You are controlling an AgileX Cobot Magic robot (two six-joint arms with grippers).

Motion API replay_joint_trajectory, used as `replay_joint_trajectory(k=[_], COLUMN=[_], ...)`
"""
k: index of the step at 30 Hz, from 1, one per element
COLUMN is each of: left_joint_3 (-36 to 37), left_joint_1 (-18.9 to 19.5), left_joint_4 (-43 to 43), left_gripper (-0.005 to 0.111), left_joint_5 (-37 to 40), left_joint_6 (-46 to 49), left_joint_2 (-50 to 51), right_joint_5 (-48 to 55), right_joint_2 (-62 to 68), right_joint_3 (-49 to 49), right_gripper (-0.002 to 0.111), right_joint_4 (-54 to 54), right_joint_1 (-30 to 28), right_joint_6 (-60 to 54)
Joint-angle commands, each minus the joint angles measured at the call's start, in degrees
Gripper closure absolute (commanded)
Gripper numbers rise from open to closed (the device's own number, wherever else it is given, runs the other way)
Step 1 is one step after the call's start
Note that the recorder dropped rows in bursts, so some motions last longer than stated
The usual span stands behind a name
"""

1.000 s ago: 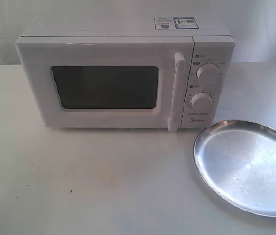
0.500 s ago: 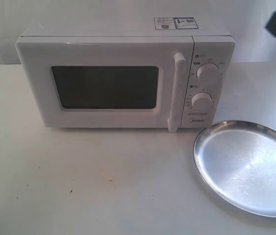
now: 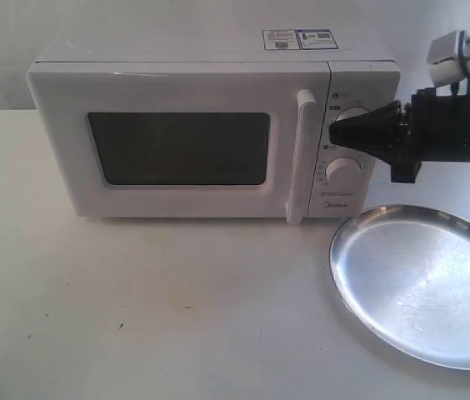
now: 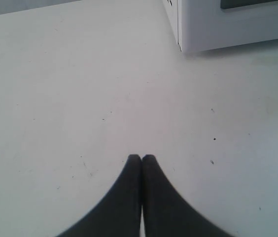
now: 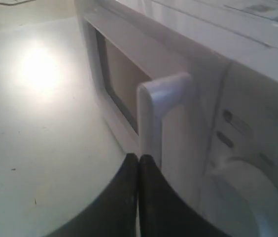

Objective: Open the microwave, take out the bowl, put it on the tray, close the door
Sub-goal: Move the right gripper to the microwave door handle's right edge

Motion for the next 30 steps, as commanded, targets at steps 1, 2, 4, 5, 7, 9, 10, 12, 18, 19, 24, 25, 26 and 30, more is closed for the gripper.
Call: replay_joint_trajectory(k=[1, 2, 4, 5, 7, 9, 10, 12, 18, 19, 24, 25, 26, 30], left_joint_3=[-0.1, -0.1, -0.1, -0.1, -0.1, -0.1, -0.1, -0.1, -0.1, -0.1, -0.1, -0.1, -0.1, -0.1], left_joint_1=[-0.2, -0.2, -0.2, -0.2, -0.2, -0.2, -0.2, -0.2, -0.2, -0.2, -0.2, -0.2, -0.2, -0.2], left_joint_4=[-0.4, -0.4, -0.4, -0.4, -0.4, -0.4, -0.4, -0.4, -0.4, -0.4, -0.4, -0.4, -0.4, -0.4], left_gripper=[0.107, 0.107, 0.107, 0.107, 0.107, 0.107, 0.107, 0.107, 0.107, 0.107, 0.107, 0.107, 0.107, 0.107], left_joint_5=[0.0, 0.0, 0.0, 0.0, 0.0, 0.0, 0.0, 0.0, 0.0, 0.0, 0.0, 0.0, 0.0, 0.0], left_joint_6=[-0.2, -0.2, -0.2, -0.2, -0.2, -0.2, -0.2, -0.2, -0.2, -0.2, -0.2, -0.2, -0.2, -0.2], left_joint_2=[-0.1, -0.1, -0.1, -0.1, -0.1, -0.1, -0.1, -0.1, -0.1, -0.1, -0.1, -0.1, -0.1, -0.1], right_joint_5=[-1.2, -1.2, -1.2, -1.2, -1.2, -1.2, -1.2, -1.2, -0.1, -0.1, 1.3, 2.1, 2.7, 3.7], right_joint_2=[1.2, 1.5, 2.0, 2.2, 2.7, 3.2, 3.7, 4.7, 7.2, 7.2, 7.2, 7.2, 7.3, 8.6], right_joint_3=[-0.3, -0.3, -0.3, -0.3, -0.3, -0.3, -0.3, -0.3, -0.3, -0.3, -0.3, -0.3, -0.3, -0.3], right_gripper=[0.108, 0.108, 0.108, 0.108, 0.108, 0.108, 0.108, 0.108, 0.101, 0.097, 0.070, 0.061, 0.053, 0.039], right_joint_4=[-3.3, -3.1, -0.3, 0.8, 2.0, 1.3, 1.2, 1.9, 1.9, 1.9, 2.2, 2.4, 2.9, 4.8], right_joint_1=[-3.5, -3.5, -2.7, -2.2, -1.4, -0.3, 0.3, 1.5, 2.7, 2.7, 3.0, 3.0, 3.0, 3.9], right_joint_6=[7.5, 11.1, 10.2, 9.0, 7.8, 8.2, 7.9, 7.1, 3.3, 3.3, 3.3, 3.3, 3.3, 2.8])
